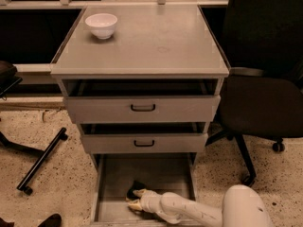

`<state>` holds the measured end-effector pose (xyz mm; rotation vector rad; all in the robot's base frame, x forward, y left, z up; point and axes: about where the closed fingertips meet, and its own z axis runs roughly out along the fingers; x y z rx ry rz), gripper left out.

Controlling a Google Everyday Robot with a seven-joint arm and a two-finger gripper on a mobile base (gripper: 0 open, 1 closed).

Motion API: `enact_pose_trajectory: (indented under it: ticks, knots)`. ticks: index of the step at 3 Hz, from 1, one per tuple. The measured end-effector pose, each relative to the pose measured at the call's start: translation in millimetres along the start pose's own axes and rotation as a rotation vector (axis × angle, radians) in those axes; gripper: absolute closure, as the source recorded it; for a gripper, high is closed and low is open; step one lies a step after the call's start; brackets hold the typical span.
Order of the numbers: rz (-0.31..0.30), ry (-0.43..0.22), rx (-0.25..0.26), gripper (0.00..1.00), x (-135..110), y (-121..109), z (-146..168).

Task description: Place sponge into bottom drawer

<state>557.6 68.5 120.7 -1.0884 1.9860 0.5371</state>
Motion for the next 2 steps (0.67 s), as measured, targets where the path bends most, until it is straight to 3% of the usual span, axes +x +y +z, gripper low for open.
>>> enact_pose_trajectory:
  ticks: [1, 2]
  knots:
    - [0.000, 0.000, 0.000, 0.00, 0.0, 0.0, 0.0]
    - [0.000, 0.000, 0.000, 0.00, 0.0, 0.0, 0.0]
